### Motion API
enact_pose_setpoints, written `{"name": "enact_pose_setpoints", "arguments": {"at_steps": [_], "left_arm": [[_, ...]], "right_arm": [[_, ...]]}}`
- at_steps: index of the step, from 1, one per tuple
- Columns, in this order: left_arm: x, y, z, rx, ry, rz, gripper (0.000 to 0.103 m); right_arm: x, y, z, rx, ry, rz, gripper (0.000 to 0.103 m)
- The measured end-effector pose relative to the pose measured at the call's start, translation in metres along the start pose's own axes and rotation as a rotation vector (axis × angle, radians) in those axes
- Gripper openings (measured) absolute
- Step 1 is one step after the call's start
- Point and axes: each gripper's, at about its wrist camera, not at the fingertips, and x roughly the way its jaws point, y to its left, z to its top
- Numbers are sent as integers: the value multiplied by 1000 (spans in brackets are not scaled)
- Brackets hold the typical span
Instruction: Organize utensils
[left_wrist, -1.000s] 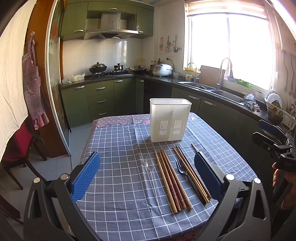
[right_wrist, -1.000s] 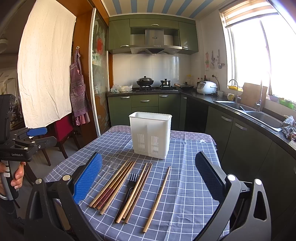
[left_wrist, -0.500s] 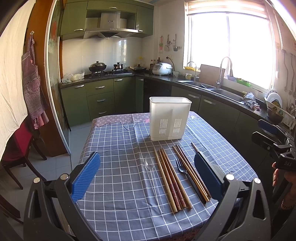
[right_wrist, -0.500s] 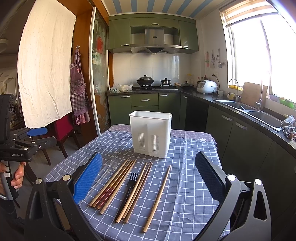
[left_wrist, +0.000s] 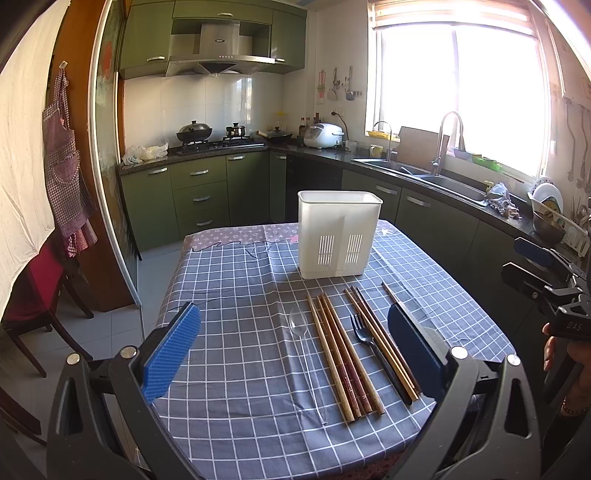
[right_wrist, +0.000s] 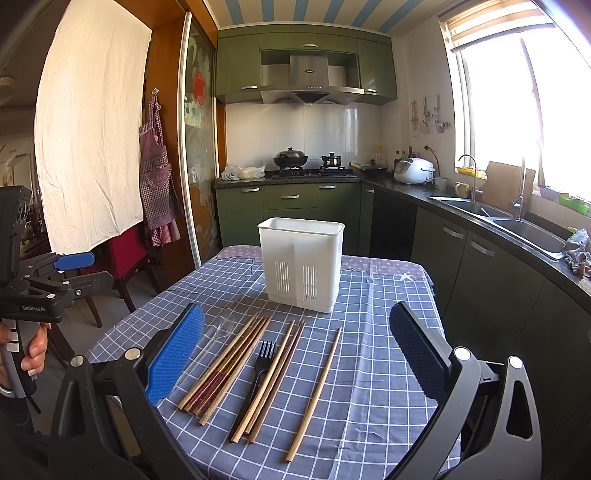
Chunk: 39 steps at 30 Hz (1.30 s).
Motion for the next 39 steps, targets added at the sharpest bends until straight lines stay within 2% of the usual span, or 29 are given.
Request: {"name": "enact_pose_setpoints", "arguments": {"at_steps": [14,19,24,31,34,36,39], "left_arm": [[2,1,1,1,4,0,96],[10,2,-1,1,31,-2,96],[38,10,3,-27,122,-7,96],[94,11,12,-38,304,-17,96],[118,4,12,-21,384,-37,96],[133,0,11,2,430,-27,96],[154,-2,10,20,495,-14,96]], "right_arm": [[5,1,1,1,15,1,99],[12,-3,1,12,35,3,99],[26,-11,1,27,91,-4,99],[78,-30,-5,31,319,-23,99],[99,-39,-10,58,391,-2,99],[112,-46,-11,90,448,-2,99],[128,-53,-11,116,510,45,99]]}}
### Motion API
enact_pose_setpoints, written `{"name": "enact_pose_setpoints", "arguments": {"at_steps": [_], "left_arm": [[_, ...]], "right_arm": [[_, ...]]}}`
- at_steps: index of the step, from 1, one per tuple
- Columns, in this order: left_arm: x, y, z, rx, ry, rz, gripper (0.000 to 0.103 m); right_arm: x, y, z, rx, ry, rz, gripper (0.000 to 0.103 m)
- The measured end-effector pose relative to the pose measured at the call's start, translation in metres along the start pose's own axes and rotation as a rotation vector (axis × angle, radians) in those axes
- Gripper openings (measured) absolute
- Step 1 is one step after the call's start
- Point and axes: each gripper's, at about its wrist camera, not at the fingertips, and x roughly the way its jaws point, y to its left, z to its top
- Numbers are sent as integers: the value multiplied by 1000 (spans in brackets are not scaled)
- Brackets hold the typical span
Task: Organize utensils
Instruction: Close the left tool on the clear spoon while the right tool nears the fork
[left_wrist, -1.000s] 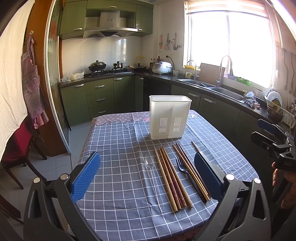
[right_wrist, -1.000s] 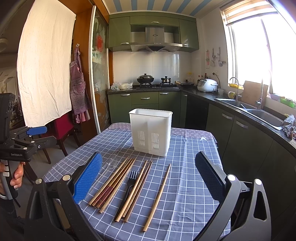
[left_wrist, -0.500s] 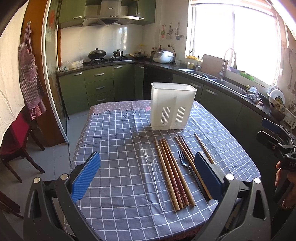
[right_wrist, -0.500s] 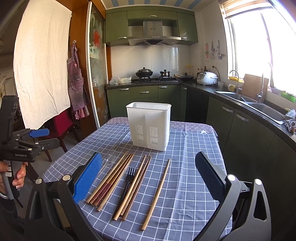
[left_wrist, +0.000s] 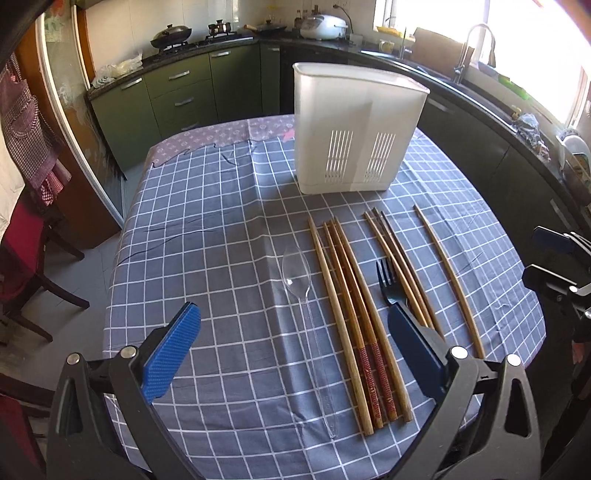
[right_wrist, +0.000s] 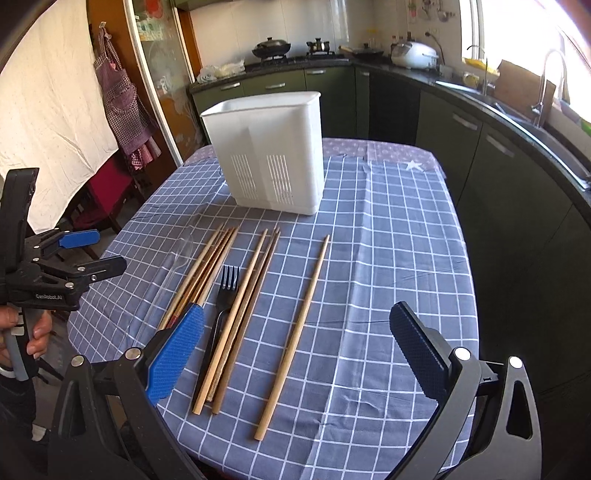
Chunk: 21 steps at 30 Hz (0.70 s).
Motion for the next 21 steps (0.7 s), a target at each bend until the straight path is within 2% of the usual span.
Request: {"name": "enact_pose_setpoints", "arguments": {"at_steps": [2,3,5,7,12,14,16,19,21], "left_arm": [[12,2,3,-8,54,-20,90],[17,3,5,-13,83,-23,81],[27,4,6,-28,136,-43,75],[35,3,8,-34,170,-53,64],[50,-1,13,-41,223,-53,48],[56,-4,16,-34,240,-56,43],[61,-9,17,-29,257,-62,36],[68,-12,19,-27,279,-55,32],[71,-14,20,-24,286,-42,32]], "right_arm": [[5,-3,7,6,32,-3,99],[8,-4,11,-3,44,-7,99],[9,-6,16,-10,57,-6,99],[13,-9,21,-4,82,-4,99],[23,-8,29,-10,123,17,88],[26,-7,31,-14,135,17,79],[28,-6,31,-21,141,16,75],[30,-2,32,-38,151,8,67],[31,0,32,-51,153,1,66]]}}
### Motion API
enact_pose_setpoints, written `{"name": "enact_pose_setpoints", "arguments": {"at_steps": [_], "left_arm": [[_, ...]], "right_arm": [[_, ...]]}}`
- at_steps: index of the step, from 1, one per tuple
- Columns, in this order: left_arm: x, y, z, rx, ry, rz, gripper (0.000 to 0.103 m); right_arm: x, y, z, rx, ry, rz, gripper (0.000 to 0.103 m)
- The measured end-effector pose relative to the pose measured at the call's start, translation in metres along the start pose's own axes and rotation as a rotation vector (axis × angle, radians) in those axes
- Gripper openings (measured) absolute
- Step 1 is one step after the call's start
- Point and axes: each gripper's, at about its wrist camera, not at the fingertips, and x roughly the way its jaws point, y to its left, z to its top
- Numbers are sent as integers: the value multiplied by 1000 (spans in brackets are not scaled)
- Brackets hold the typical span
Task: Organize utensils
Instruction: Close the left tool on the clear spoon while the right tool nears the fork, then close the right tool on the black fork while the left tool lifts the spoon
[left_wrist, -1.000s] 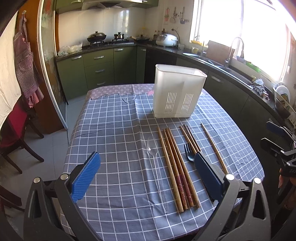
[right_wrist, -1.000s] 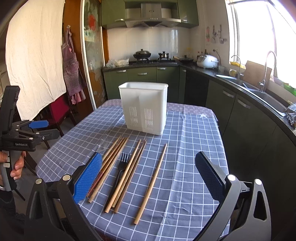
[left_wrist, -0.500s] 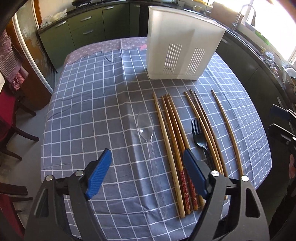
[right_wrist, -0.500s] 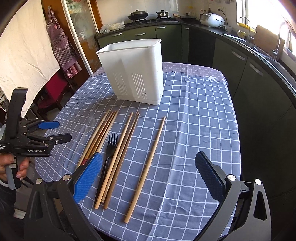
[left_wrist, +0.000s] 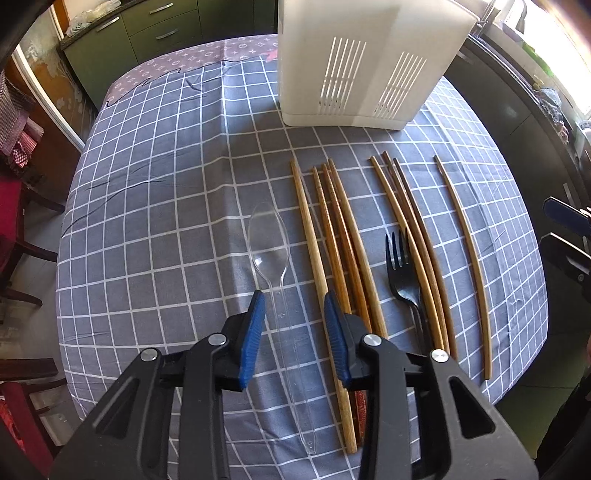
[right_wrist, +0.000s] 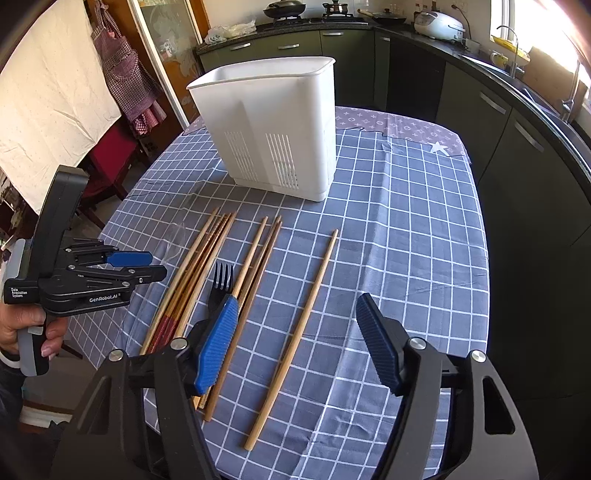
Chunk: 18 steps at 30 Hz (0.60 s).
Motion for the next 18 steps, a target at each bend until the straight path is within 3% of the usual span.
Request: {"name": "enact_pose_setpoints", "arguments": {"at_steps": [14,18], "left_arm": [[24,-2,14,-34,51,15,22],[29,-1,18,-34,44,26,9]], "right_arm": [[2,9,2,-36,3,-32,61],[3,12,2,-37,7,-33,54]]}}
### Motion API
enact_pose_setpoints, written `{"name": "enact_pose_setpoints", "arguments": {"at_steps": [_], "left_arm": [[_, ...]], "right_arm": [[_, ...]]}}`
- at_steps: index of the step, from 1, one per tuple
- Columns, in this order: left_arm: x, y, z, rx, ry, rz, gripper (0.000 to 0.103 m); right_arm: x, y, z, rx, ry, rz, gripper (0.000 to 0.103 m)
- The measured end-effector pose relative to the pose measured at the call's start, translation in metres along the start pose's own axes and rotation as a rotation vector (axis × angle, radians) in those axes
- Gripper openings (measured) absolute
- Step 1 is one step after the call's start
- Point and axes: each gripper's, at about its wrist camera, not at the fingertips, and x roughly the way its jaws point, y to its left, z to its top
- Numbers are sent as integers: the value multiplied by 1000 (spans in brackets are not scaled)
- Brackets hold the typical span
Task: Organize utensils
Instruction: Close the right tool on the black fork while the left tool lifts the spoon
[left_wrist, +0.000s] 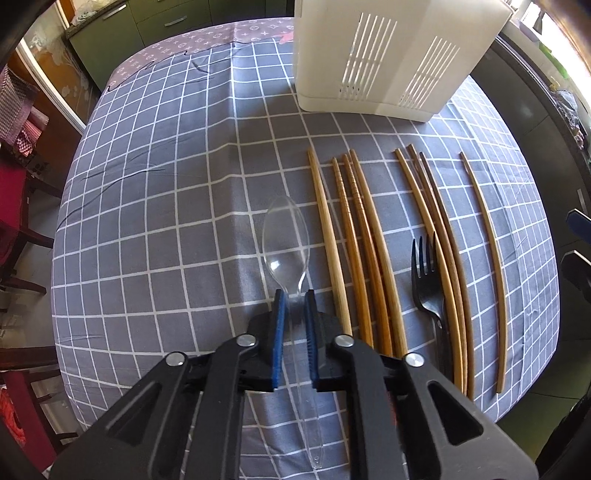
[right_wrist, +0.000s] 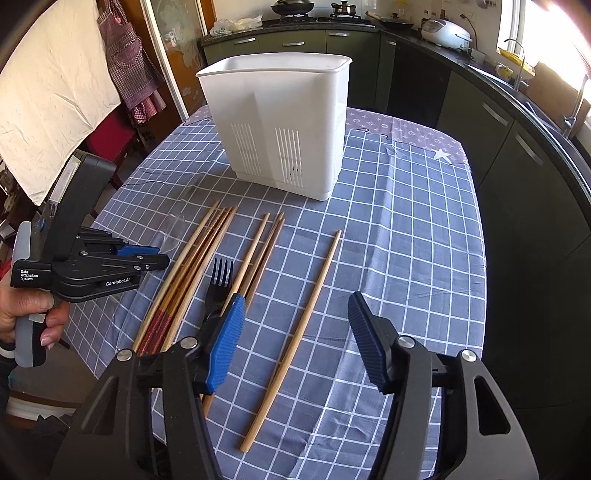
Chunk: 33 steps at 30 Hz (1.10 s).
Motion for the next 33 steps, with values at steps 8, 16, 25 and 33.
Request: {"name": "enact_pose_setpoints", "arguments": {"at_steps": [8,16,25,33], "left_arm": [[-19,20,-12,-20,-66,-19,8],[-63,25,-19,4,-211,9,8],[-76,23,-29,34,-258,-15,8],[-79,25,-33,43,-273,-36,8]], "right_arm": [[18,27,6,-41,119,85,37],[57,65,11,-49,279,150,21],[91,81,9,-30,397,113,19],[106,87,7,-25,427,81,17]]}}
